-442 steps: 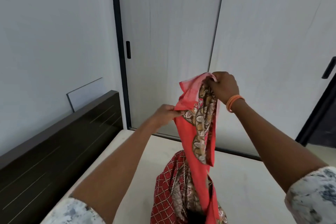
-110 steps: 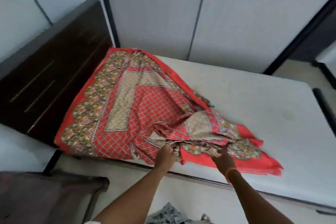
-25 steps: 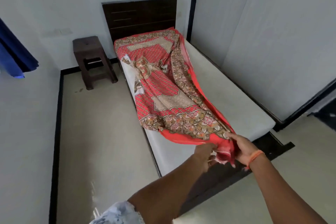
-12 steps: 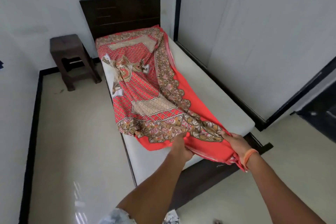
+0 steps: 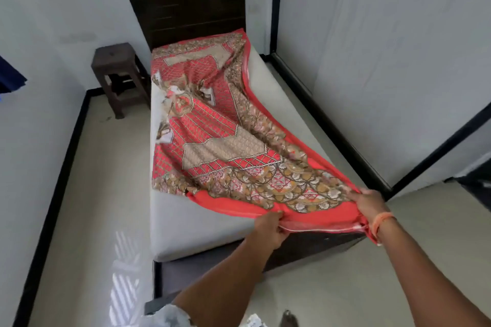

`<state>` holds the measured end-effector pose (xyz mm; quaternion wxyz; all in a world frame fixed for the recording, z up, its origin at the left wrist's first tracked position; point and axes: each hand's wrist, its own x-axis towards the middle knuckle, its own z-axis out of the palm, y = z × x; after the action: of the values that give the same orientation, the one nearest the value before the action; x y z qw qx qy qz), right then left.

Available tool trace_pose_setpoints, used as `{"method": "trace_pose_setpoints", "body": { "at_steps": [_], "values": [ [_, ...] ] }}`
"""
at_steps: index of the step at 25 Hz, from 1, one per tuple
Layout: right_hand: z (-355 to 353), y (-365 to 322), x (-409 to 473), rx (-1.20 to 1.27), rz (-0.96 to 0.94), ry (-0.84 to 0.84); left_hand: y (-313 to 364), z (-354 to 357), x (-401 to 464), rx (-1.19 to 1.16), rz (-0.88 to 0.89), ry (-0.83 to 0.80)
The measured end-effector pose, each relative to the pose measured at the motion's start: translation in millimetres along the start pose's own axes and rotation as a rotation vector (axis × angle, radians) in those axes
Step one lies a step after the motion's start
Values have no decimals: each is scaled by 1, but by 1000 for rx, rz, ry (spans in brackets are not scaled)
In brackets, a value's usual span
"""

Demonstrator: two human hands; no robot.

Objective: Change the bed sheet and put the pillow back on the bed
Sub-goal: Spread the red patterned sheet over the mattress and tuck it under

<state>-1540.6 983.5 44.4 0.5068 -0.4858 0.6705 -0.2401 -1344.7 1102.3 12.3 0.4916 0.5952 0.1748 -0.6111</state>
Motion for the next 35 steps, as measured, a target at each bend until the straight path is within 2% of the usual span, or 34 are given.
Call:
{"method": "trace_pose_setpoints", "body": {
  "at_steps": [3,5,7,9,14,21,24,27,31,35],
  "values": [
    [-85,2,19,-11,-141,365,-38,72,-25,77,-41,-182],
    [-122,32,32,-54,-110,455,-64,106,-30,108,-65,-212],
    [-139,69,37,-117,26,417,-89,117,-20,122,-104,-181],
    [-141,89,49,-170,76,353,-101,115,-3,181,-89,-167],
    [-153,114,105,-229,51,290,-134,132,16,163,-80,-14],
    [-214,137,194,-164,7,158,-186,225,54,114,-79,132],
    [-250,168,225,-292,-51,190,-214,268,77,124,-139,155],
    [-257,201,249,-443,-53,213,-236,286,105,209,-226,168],
    [-237,232,296,-562,100,213,-246,284,146,381,-322,208],
    [-215,245,318,-567,286,208,-236,271,165,460,-273,215]
  ]
}}
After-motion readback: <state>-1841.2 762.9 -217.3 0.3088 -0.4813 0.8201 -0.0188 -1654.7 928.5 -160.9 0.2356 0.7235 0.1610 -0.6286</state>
